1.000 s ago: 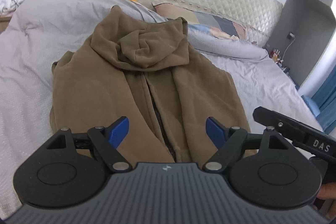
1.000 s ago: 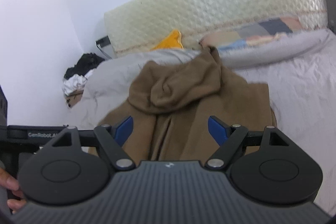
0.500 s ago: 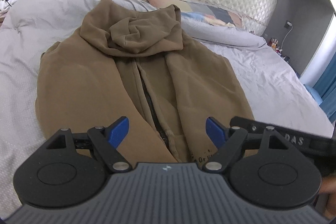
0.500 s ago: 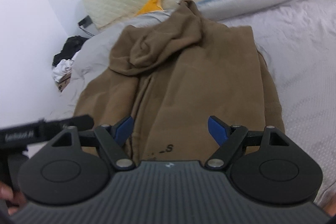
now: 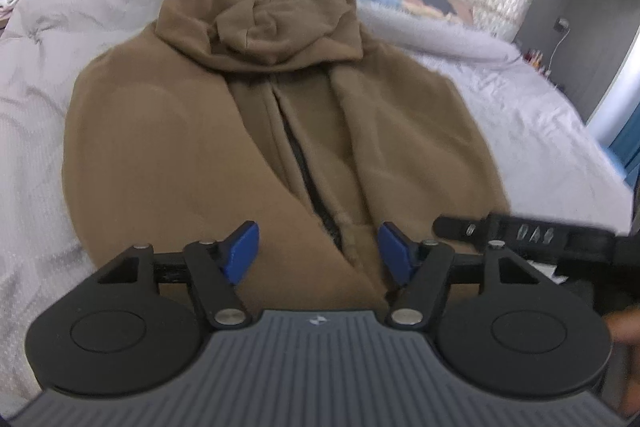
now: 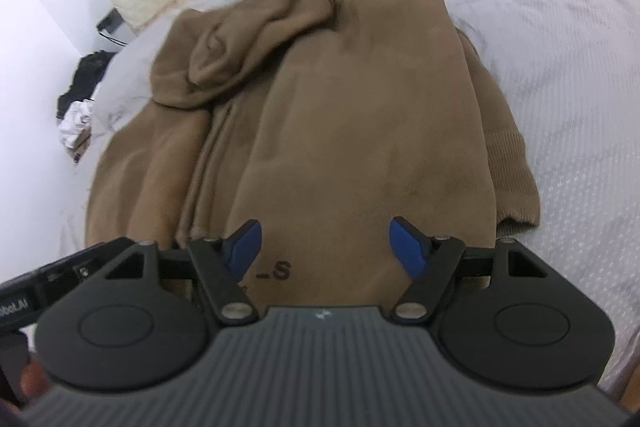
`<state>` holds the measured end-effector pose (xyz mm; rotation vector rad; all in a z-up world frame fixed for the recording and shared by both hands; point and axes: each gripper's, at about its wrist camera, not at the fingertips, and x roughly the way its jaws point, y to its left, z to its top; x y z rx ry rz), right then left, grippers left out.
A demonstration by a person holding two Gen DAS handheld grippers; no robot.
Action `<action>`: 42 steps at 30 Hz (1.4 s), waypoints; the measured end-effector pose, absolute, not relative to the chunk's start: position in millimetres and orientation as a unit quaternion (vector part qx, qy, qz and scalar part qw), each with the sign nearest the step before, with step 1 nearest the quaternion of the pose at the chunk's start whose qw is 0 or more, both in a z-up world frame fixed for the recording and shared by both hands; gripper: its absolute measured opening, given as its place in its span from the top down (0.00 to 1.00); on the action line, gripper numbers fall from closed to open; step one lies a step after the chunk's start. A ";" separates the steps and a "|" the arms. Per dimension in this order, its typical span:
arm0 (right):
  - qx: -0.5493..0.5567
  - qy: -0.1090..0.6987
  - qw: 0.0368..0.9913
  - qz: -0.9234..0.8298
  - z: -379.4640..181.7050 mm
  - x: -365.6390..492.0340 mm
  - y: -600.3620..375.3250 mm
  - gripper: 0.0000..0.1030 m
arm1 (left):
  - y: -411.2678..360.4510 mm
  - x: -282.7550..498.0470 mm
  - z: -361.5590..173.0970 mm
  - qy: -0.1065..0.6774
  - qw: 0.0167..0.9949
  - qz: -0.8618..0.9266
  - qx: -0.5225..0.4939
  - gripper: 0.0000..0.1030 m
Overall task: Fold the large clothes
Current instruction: 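Lay the hoodie flat on the bed and open both grippers, then grasp the hoodie's ribbed sleeve cuff with the left gripper and lift it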
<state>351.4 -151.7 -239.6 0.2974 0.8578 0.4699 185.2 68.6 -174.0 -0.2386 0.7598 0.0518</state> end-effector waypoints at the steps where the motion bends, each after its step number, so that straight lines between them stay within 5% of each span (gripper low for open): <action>1: 0.149 0.414 0.870 0.223 -240.7 353.0 -152.4 0.29 | 67.0 187.7 -178.1 0.377 0.919 0.028 -0.112 0.31; 17: 0.158 0.413 0.871 0.213 -246.0 367.1 -153.4 0.28 | 31.5 197.6 -208.2 0.421 0.903 0.076 0.037 0.38; 20: 0.150 0.412 0.873 0.212 -246.9 366.7 -150.4 0.29 | 33.9 196.0 -208.7 0.426 0.900 0.074 0.044 0.49; 24: 0.117 0.403 0.883 0.209 -244.7 361.9 -145.4 0.31 | 45.2 193.4 -203.6 0.423 0.902 0.084 0.030 0.77; 32: 0.065 0.386 0.899 0.195 -242.9 350.8 -142.3 0.31 | 80.6 165.7 -147.5 0.329 0.934 0.135 0.036 0.87; 42: 0.070 0.374 0.906 0.185 -243.0 343.1 -141.3 0.31 | 239.8 179.3 -48.7 0.267 0.940 0.202 -0.064 0.91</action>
